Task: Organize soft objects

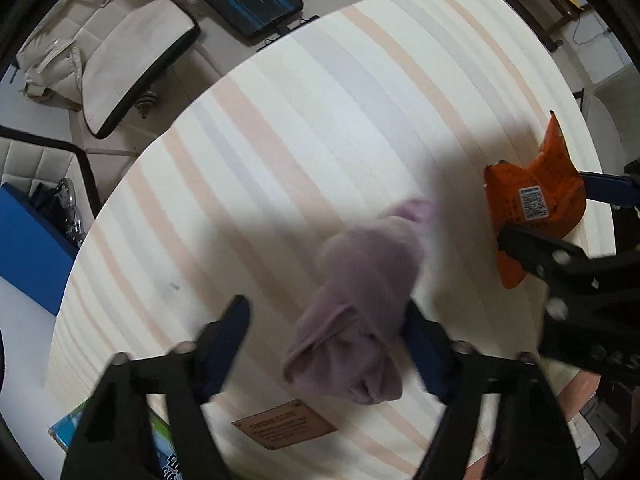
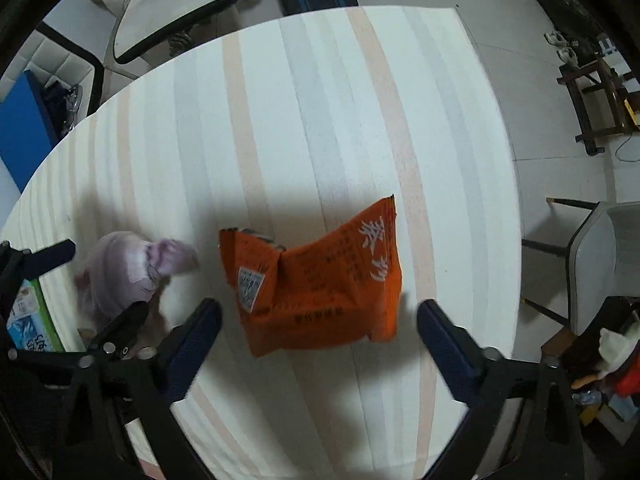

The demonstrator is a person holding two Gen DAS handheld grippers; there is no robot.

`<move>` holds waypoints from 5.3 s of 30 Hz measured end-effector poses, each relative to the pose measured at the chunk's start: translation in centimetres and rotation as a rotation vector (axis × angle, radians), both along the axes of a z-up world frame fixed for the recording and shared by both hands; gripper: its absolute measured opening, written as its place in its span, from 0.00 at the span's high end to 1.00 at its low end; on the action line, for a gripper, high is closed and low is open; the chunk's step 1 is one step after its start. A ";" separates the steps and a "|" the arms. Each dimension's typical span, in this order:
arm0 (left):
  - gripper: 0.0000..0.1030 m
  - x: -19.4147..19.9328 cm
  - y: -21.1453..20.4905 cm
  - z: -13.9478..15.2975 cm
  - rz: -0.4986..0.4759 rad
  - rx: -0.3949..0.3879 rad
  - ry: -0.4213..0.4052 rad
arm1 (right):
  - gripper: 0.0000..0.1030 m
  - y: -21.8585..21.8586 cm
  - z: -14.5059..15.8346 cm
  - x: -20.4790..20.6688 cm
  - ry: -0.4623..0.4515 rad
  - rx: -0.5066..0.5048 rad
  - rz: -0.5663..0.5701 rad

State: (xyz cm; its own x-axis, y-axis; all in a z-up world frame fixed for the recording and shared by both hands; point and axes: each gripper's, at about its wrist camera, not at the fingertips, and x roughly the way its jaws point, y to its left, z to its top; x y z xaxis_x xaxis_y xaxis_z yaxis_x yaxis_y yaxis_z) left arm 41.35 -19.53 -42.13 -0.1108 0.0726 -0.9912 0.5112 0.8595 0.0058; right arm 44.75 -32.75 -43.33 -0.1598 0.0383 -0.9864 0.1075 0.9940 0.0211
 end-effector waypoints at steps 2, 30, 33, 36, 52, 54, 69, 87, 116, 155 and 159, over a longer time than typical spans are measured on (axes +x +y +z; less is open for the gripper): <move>0.55 0.0 -0.6 -0.2 -0.013 0.013 0.003 | 0.19 -0.2 -0.3 0.1 0.005 -0.006 -0.005; 0.68 -8.7 16.0 20.8 0.415 -0.275 -0.276 | 0.43 10.4 15.9 -7.9 -0.242 0.205 0.053; 0.68 -11.1 20.8 22.2 0.465 -0.268 -0.280 | 0.43 15.0 18.2 -11.1 -0.257 0.266 0.106; 0.68 -13.0 25.8 21.8 0.489 -0.217 -0.275 | 0.43 20.1 19.7 -14.1 -0.256 0.316 0.170; 0.68 -11.7 36.2 11.8 0.502 -0.097 0.012 | 0.43 40.3 14.6 -17.2 -0.121 0.219 0.423; 0.68 -11.6 36.0 10.8 0.498 -0.107 0.042 | 0.43 41.1 13.2 -17.0 -0.095 0.206 0.428; 0.29 -13.5 39.3 8.4 0.590 -0.141 0.096 | 0.19 41.2 9.3 -15.9 -0.034 0.164 0.380; 0.25 -20.2 43.3 16.4 0.688 -0.115 -0.195 | 0.11 40.4 14.0 -17.6 -0.131 0.101 0.314; 0.04 -31.8 40.2 31.6 0.702 -0.070 -0.634 | 0.00 36.1 30.0 -27.4 -0.513 0.074 0.261; 0.04 -39.5 39.2 39.1 0.711 -0.097 -0.802 | 0.00 33.8 43.7 -37.2 -0.769 0.024 0.248; 0.04 -39.3 39.3 39.0 0.704 -0.084 -0.819 | 0.00 33.8 43.7 -36.8 -0.770 0.021 0.242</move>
